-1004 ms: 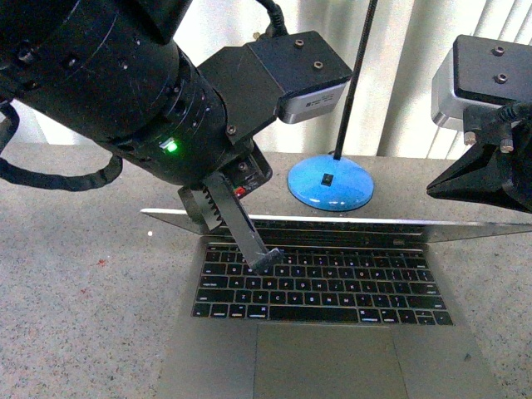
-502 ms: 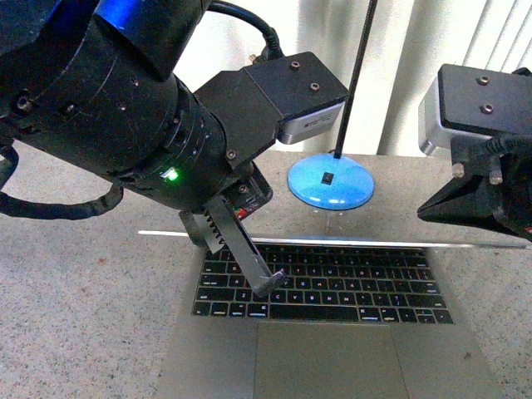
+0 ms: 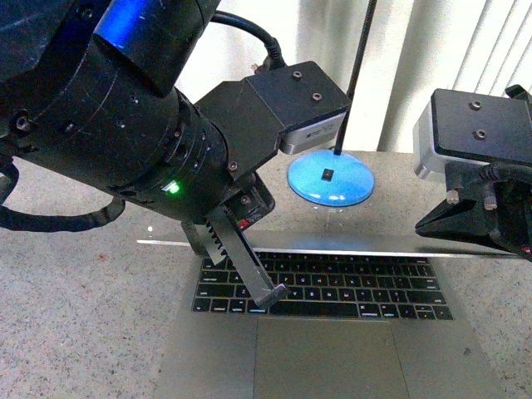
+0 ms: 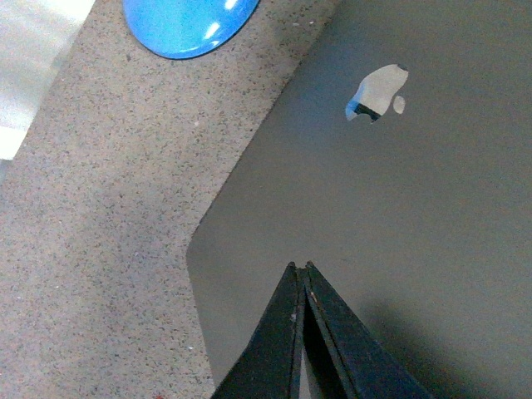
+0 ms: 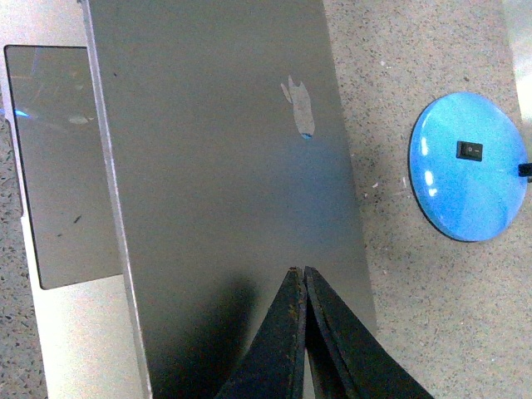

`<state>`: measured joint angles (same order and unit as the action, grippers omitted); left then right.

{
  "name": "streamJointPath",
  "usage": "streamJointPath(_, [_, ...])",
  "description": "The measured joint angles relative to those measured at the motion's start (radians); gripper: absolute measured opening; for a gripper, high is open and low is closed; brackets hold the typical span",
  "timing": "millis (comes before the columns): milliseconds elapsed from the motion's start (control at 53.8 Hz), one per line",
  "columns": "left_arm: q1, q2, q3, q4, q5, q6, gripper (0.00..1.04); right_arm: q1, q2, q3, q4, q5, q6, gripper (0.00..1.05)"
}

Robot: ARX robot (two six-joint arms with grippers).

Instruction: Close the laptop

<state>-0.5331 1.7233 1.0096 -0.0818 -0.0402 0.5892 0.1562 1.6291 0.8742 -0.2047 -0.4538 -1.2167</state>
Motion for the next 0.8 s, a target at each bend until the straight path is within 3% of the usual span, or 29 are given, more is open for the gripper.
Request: streamJointPath(799, [-0.011, 0.039, -0.025, 0.037, 0.022, -0.015, 0.04, 0.017, 0.043, -0.023, 0.032, 0.004, -0.008, 0.03])
